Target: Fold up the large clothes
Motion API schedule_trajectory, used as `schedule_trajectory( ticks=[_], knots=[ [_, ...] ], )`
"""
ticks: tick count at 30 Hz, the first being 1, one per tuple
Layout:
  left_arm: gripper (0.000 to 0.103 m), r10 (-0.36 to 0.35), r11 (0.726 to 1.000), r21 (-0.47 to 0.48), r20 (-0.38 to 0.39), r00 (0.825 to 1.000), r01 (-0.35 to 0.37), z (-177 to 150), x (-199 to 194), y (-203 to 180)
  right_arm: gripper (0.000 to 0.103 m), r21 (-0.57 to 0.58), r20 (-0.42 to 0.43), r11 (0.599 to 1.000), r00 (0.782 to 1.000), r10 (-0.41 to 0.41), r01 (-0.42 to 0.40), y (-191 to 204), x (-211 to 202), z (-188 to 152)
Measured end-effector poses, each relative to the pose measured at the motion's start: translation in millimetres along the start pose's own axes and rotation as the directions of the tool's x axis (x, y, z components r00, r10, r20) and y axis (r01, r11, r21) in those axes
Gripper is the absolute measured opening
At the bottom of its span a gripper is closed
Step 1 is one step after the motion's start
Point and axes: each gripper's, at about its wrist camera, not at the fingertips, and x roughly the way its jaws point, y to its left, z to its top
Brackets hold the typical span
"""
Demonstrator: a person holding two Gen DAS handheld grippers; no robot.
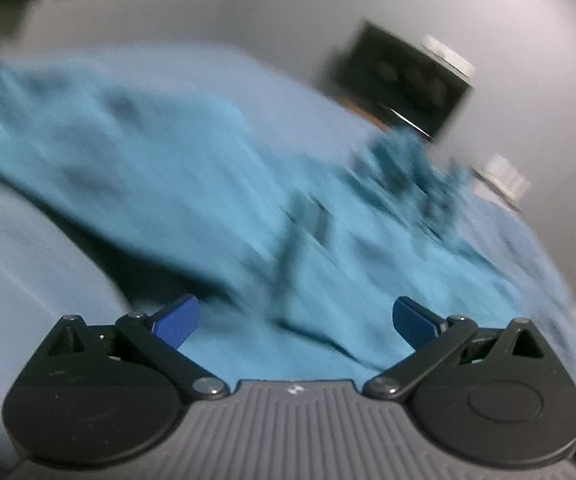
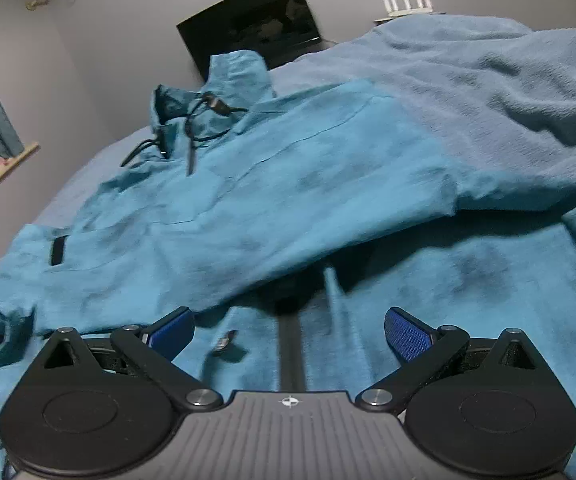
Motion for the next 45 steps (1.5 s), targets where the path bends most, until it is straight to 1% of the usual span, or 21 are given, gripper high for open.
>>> schedule_trajectory(
  ticks=[2,4,7,11,12,14,16,18,21,24,26,28,29,30,31,32,35,36,39,43,45],
  knots=[
    [0.103,0.073,0.994,0.070,0.077,0.994,-0.079,12,-14,9,0.102,-0.015,-0.011,1.000,1.000,0.023,-0.023,4,1,-1],
    [0.103,0.148,0.982,0.103,0.120,0.982,-0.161,22,-21,21,0.102,-0.037,-0.014,0.999,1.000,0.024,-0.024,8,1,-2],
    [0.103,0.216,0.972,0.059,0.155,0.964,-0.228,34,-22,54,0.102,-0.038,-0.009,0.999,0.999,0.035,-0.035,9,-2,0],
    [0.103,0.285,0.957,0.007,0.138,0.949,-0.289,46,-8,100,0.102,-0.003,-0.001,0.999,0.999,0.051,-0.051,3,-4,3],
    [0.103,0.298,0.954,-0.021,0.136,0.945,-0.298,49,-4,112,0.102,0.001,0.003,0.999,0.999,0.053,-0.053,3,-5,4],
    [0.103,0.303,0.951,-0.102,0.119,0.946,-0.292,53,2,136,0.102,-0.002,0.006,0.999,0.999,0.054,-0.054,3,-5,4],
    [0.103,0.310,0.938,-0.194,0.092,0.946,-0.289,60,10,161,0.102,-0.008,0.004,0.998,0.998,0.058,-0.058,3,-4,4],
    [0.103,0.353,0.914,-0.240,0.080,0.932,-0.326,66,19,178,0.102,-0.020,-0.001,0.998,0.998,0.062,-0.062,5,-3,4],
    [0.103,0.398,0.896,-0.246,0.073,0.915,-0.370,74,31,197,0.102,-0.041,-0.006,0.997,0.998,0.065,-0.066,8,-2,4],
    [0.101,0.400,0.894,-0.245,0.060,0.914,-0.375,84,44,208,0.102,-0.055,-0.005,0.996,0.997,0.073,-0.073,11,-2,3],
    [0.099,0.414,0.889,-0.244,0.070,0.908,-0.387,88,48,211,0.102,-0.059,-0.004,0.995,0.997,0.076,-0.076,12,-2,3],
    [0.086,0.445,0.880,-0.226,0.088,0.891,-0.417,91,58,210,0.102,-0.063,-0.002,0.995,0.997,0.076,-0.076,13,-1,4],
    [0.071,0.467,0.873,-0.210,0.097,0.879,-0.440,93,60,209,0.102,-0.065,-0.001,0.995,0.997,0.075,-0.075,13,-1,3],
    [0.038,0.484,0.867,-0.189,0.097,0.870,-0.461,94,64,208,0.102,-0.067,0.000,0.995,0.997,0.075,-0.075,14,-1,4],
    [0.021,0.482,0.870,-0.170,0.096,0.871,-0.463,96,66,208,0.102,-0.070,0.001,0.995,0.997,0.076,-0.075,13,-1,4],
    [0.009,0.471,0.876,-0.162,0.094,0.877,-0.454,98,67,209,0.102,-0.073,0.002,0.994,0.997,0.077,-0.077,14,-1,4],
    [0.003,0.448,0.889,-0.170,0.137,0.883,-0.425,103,59,207,0.102,-0.090,0.007,0.992,0.996,0.089,-0.088,15,-2,5],
    [0.003,0.440,0.896,-0.154,0.169,0.882,-0.417,106,53,202,0.102,-0.096,0.008,0.991,0.996,0.092,-0.091,16,-3,5],
    [0.003,0.427,0.904,-0.102,0.254,0.868,-0.415,116,36,182,0.102,-0.111,0.016,0.988,0.994,0.108,-0.106,19,-6,5],
    [0.002,0.359,0.921,0.006,0.369,0.857,-0.389,130,14,140,0.102,-0.121,0.030,0.985,0.991,0.131,-0.126,19,-12,7],
    [0.001,0.307,0.935,0.038,0.407,0.860,-0.352,137,3,116,0.102,-0.120,0.041,0.984,0.990,0.136,-0.131,19,-15,8]
  ],
)
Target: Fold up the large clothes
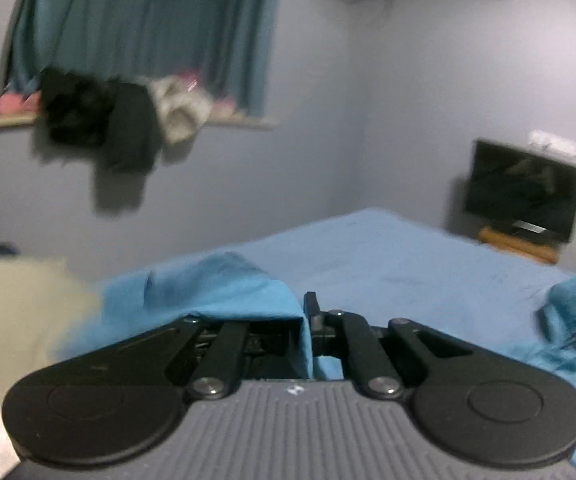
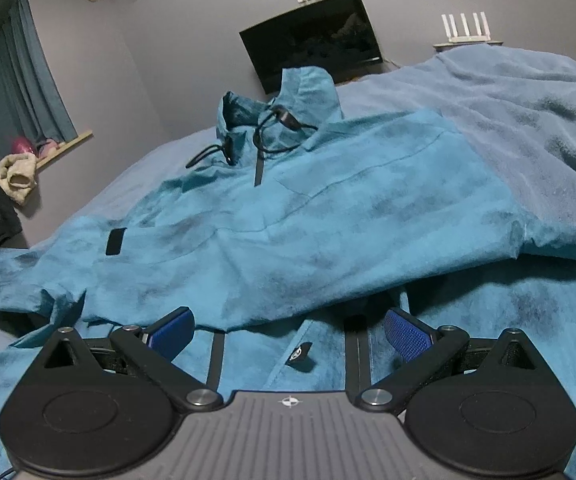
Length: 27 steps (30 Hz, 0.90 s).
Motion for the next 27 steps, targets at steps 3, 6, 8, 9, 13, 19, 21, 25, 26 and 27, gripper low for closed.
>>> schedule_trajectory(
  ticks=[3,6,8,9,13,19,21,25,26,27],
  knots=[
    [0.001,-0.083,0.996,-0.009,0.057,0.995,0.084,22,-20,-33,0.102,0.001,0.015,1.000,1.000,0.000,0.000,-2,-4,0],
    [0.000,-0.190,0.982,0.024,0.114,0.975,0.188,40,-42,-77,0.102,0.004,0.021,1.000,1.000,0.007,-0.007,-3,-7,0],
    [0.000,-0.264,0.963,0.088,0.148,0.953,0.253,47,-58,-112,0.102,-0.003,0.028,1.000,1.000,0.011,-0.011,-4,-10,-1],
    [0.000,-0.304,0.951,0.119,0.165,0.938,0.287,49,-68,-131,0.102,-0.010,0.030,1.000,0.999,0.012,-0.011,-4,-10,-1],
    [0.001,-0.460,0.883,0.192,0.170,0.872,0.428,48,-96,-204,0.102,-0.032,0.025,0.999,1.000,0.015,-0.014,-2,-8,-4],
    [0.001,-0.595,0.781,0.275,0.052,0.802,0.561,4,-109,-318,0.102,-0.069,0.017,0.997,0.999,0.030,-0.029,3,-5,-7],
    [0.001,-0.611,0.754,0.300,-0.008,0.791,0.585,-22,-105,-353,0.102,-0.081,0.015,0.996,0.999,0.034,-0.033,4,-4,-8],
    [0.003,-0.608,0.698,0.356,-0.164,0.777,0.622,-83,-96,-409,0.102,-0.106,0.004,0.994,1.000,0.030,-0.029,3,0,-11],
    [0.008,-0.603,0.682,0.361,-0.216,0.768,0.636,-98,-93,-418,0.102,-0.106,-0.002,0.994,1.000,0.027,-0.027,3,2,-12],
    [0.021,-0.595,0.670,0.365,-0.257,0.762,0.646,-111,-94,-425,0.102,-0.103,-0.008,0.994,1.000,0.027,-0.028,1,3,-12]
  ],
)
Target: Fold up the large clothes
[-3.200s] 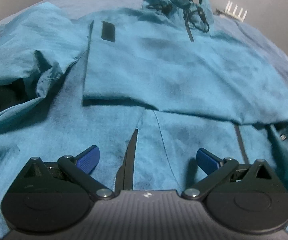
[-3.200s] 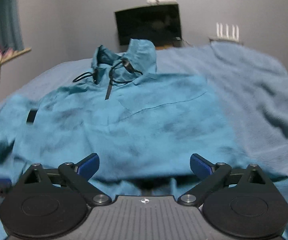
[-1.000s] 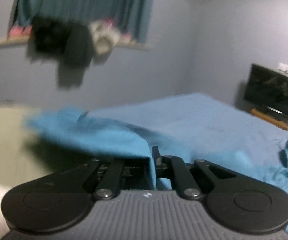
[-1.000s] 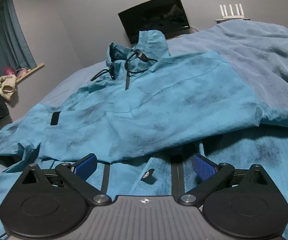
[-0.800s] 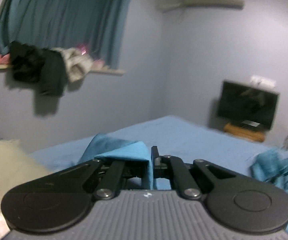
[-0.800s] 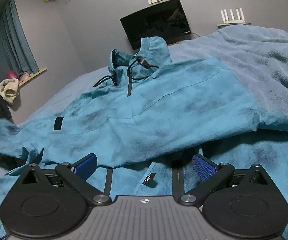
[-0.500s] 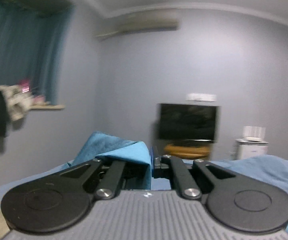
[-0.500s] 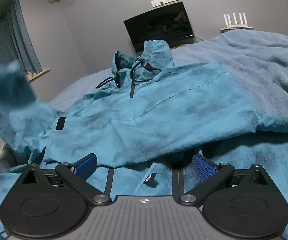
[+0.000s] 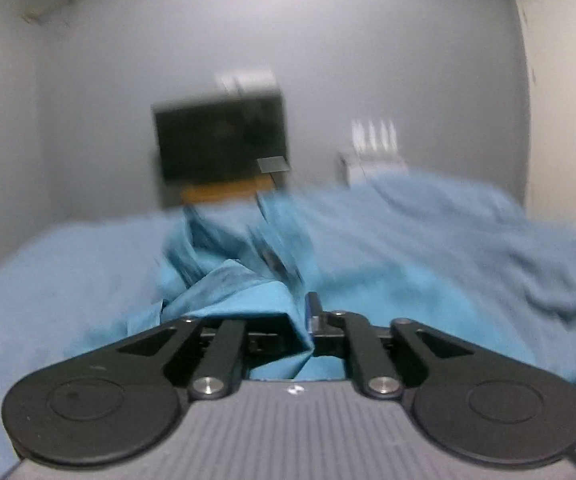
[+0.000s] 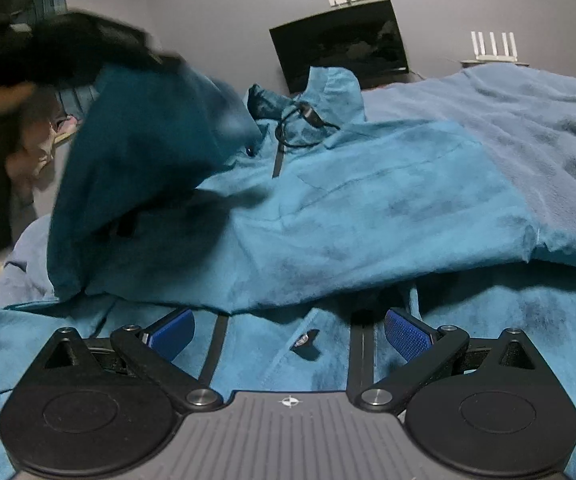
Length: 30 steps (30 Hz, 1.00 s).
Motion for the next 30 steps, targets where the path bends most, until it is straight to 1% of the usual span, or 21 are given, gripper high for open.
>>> schedule_trajectory(
  ticks=[1,3,4,6,8,10,12,14,16,18,20,22,24,26,27,29,30],
  knots=[
    [0.030,-0.010,1.000,0.009,-0.037,0.999,0.010,-9,7,-4,0.102,0.006,-0.006,1.000,1.000,-0.001,0.001,-2,1,0],
    [0.077,0.005,1.000,0.030,-0.067,0.998,-0.003,-24,8,-7,0.102,0.021,-0.013,1.000,1.000,-0.007,0.007,-5,4,0],
    [0.083,0.016,0.999,0.040,-0.062,0.998,-0.014,-35,0,-1,0.102,0.028,-0.016,1.000,1.000,-0.009,0.009,-6,6,-1],
    [0.089,0.004,0.999,0.046,-0.039,0.999,-0.002,-49,-14,8,0.102,0.039,-0.024,0.999,1.000,-0.011,0.012,-8,8,-1],
    [0.094,0.004,0.999,0.044,-0.038,0.999,-0.003,-60,-29,24,0.102,0.040,-0.030,0.999,0.999,-0.017,0.019,-9,10,-2],
    [0.094,0.031,0.999,0.041,-0.054,0.998,-0.029,-78,-55,44,0.102,0.030,-0.034,0.999,0.999,-0.022,0.023,-8,12,-3],
    [0.094,0.081,0.997,0.019,-0.079,0.994,-0.080,-96,-76,67,0.102,0.013,-0.039,0.999,0.999,-0.030,0.031,-6,13,-5],
    [0.094,0.132,0.990,-0.035,-0.109,0.985,-0.137,-115,-88,89,0.102,-0.001,-0.039,0.999,0.999,-0.036,0.036,-5,14,-5],
    [0.094,0.177,0.975,-0.112,-0.141,0.974,-0.193,-135,-92,112,0.102,-0.019,-0.038,0.999,0.998,-0.042,0.041,-2,15,-6],
    [0.094,0.216,0.948,-0.201,-0.157,0.964,-0.245,-153,-92,133,0.102,-0.039,-0.032,0.998,0.999,-0.045,0.043,3,15,-7],
    [0.094,0.242,0.923,-0.264,-0.166,0.956,-0.279,-164,-90,149,0.100,-0.069,-0.018,0.997,0.999,-0.031,0.030,9,13,-6],
    [0.094,0.266,0.906,-0.287,-0.181,0.947,-0.310,-174,-88,161,0.099,-0.112,0.005,0.993,1.000,-0.028,0.028,17,7,-4],
    [0.094,0.276,0.894,-0.301,-0.215,0.937,-0.333,-181,-78,169,0.099,-0.157,0.036,0.987,0.999,-0.039,0.045,30,0,1],
    [0.094,0.262,0.888,-0.314,-0.255,0.931,-0.336,-188,-66,175,0.099,-0.228,0.083,0.972,0.996,-0.041,0.059,51,-5,11],
    [0.094,0.259,0.886,-0.315,-0.274,0.926,-0.341,-190,-62,177,0.099,-0.279,0.108,0.957,0.993,-0.045,0.074,62,-6,16],
    [0.094,0.257,0.887,-0.312,-0.279,0.925,-0.341,-190,-56,177,0.098,-0.388,0.151,0.916,0.987,-0.049,0.104,88,-3,29],
    [0.094,0.255,0.890,-0.308,-0.276,0.927,-0.337,-190,-54,176,0.096,-0.432,0.161,0.895,0.986,-0.040,0.107,101,0,35]
  ],
)
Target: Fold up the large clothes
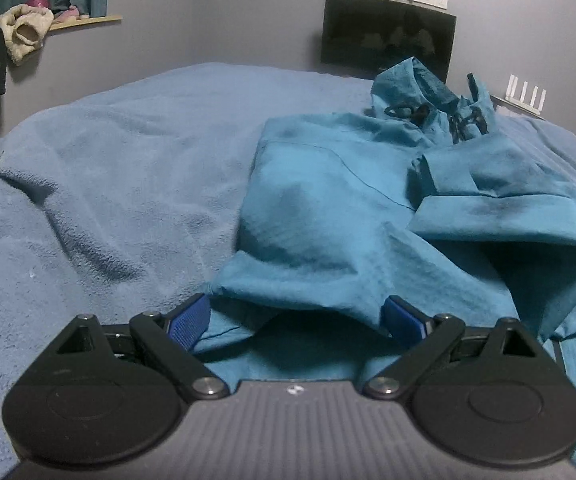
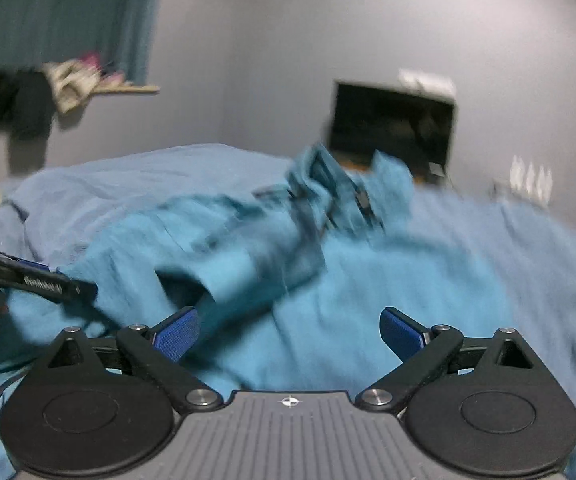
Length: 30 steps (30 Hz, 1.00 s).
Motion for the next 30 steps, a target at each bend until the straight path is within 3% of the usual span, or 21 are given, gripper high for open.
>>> schedule_trajectory(
  ticks=[4,6,8,10,11,13,15,16,20,23,25,29,30],
  knots=[
    [0.094,-0.011,1.000,0.000,0.001,1.000,0.011,0,2,0,0.088,-0.163,0.013,0.985,0.998,0.060,-0.057,41,29,40],
    [0.094,-0.018,1.000,-0.008,-0.001,1.000,0.018,-1,-2,4,0.068,-0.253,-0.060,0.965,0.996,0.058,-0.072,63,56,50],
    [0.094,-0.024,1.000,-0.017,-0.005,1.000,0.024,-1,-5,6,0.056,-0.306,-0.139,0.947,0.989,0.055,-0.096,80,81,51],
    [0.094,-0.031,0.999,-0.026,-0.009,0.999,0.030,-1,-6,8,0.053,-0.366,-0.215,0.924,0.976,0.032,-0.111,95,105,46],
    [0.094,-0.033,0.999,-0.030,-0.013,0.999,0.032,-1,-5,9,0.053,-0.404,-0.235,0.908,0.972,0.009,-0.106,101,114,42],
    [0.094,-0.037,0.999,-0.030,-0.017,0.999,0.036,-1,-4,9,0.041,-0.491,-0.238,0.868,0.970,-0.054,-0.072,112,127,34],
    [0.094,-0.044,0.999,-0.028,-0.019,0.999,0.044,-1,-3,9,0.015,-0.539,-0.196,0.843,0.973,-0.119,-0.005,110,128,28],
    [0.094,-0.048,0.999,-0.027,-0.019,0.999,0.048,-1,-3,9,0.012,-0.521,-0.169,0.853,0.976,-0.137,0.029,104,125,28],
    [0.094,-0.047,0.999,-0.022,-0.023,0.999,0.046,-1,-2,8,0.009,-0.313,-0.091,0.935,0.975,-0.203,0.166,52,101,37],
    [0.094,-0.046,0.999,-0.008,-0.023,0.999,0.046,-1,-2,4,0.011,-0.028,-0.115,0.968,0.961,-0.252,0.251,-9,80,28],
    [0.094,-0.048,0.999,0.001,-0.025,0.999,0.048,-2,-2,2,0.013,0.214,-0.165,0.941,0.959,-0.229,0.262,-53,64,8],
    [0.094,-0.036,0.999,0.020,-0.030,0.999,0.036,-3,-1,-2,0.045,0.510,-0.223,0.826,0.965,-0.141,0.238,-106,47,-44],
    [0.094,-0.035,0.999,0.023,-0.030,0.999,0.036,-4,-1,-2,0.046,0.566,-0.221,0.793,0.968,-0.115,0.224,-117,47,-56]
  ],
)
